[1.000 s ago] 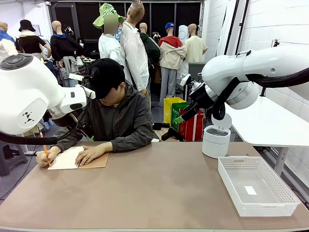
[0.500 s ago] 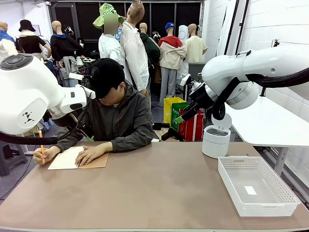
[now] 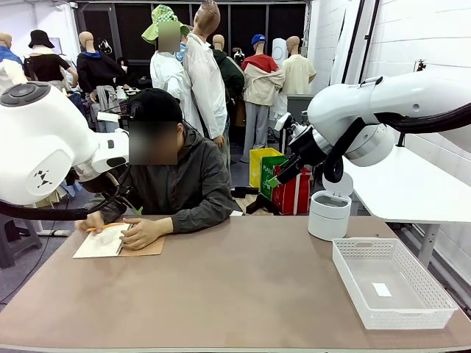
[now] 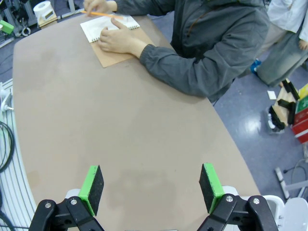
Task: Sort the paper based on its condition.
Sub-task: If a person hands you a paper, place it in the Organizing basket , and if it's crumpled, put it in the Trash can.
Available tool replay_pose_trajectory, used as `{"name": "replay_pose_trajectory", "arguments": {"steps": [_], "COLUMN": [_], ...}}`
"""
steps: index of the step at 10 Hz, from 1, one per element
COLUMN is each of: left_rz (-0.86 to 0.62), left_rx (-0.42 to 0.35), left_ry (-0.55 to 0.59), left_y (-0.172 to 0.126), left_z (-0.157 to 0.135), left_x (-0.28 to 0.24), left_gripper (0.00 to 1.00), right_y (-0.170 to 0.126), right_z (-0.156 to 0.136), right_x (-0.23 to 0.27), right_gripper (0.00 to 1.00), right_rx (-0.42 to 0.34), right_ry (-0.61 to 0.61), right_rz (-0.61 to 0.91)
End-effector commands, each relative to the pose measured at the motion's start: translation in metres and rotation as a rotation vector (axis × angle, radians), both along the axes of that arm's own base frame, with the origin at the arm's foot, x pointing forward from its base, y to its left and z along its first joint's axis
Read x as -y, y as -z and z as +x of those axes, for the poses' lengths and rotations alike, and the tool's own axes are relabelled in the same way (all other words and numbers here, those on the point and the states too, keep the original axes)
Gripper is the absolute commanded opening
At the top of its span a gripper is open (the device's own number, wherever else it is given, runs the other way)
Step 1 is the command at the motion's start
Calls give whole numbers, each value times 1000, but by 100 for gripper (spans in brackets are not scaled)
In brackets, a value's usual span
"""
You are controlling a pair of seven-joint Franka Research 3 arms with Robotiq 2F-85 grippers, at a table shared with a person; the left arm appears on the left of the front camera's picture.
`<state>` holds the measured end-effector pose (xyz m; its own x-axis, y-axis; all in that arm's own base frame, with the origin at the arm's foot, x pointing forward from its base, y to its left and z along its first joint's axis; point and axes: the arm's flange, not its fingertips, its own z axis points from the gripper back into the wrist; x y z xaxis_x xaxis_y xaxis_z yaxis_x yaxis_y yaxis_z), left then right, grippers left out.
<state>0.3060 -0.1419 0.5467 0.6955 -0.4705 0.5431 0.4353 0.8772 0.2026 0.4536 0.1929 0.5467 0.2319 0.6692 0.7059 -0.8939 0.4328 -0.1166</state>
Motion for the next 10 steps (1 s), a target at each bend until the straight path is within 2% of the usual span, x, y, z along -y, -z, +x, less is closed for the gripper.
{"name": "replay_pose_trajectory", "arguments": {"steps": [1, 10], "left_rz": [9, 9], "left_rx": [0, 0], "left_ry": [8, 8], "left_y": [0, 0], "left_z": [0, 0], "left_x": [-1, -1], "left_gripper": [100, 100], "right_y": [-1, -1], "right_z": [1, 1], "right_x": [-1, -1], "right_gripper": [100, 100], "right_rx": [-4, -4], "right_ry": [3, 3], "right_rz": [4, 4]}}
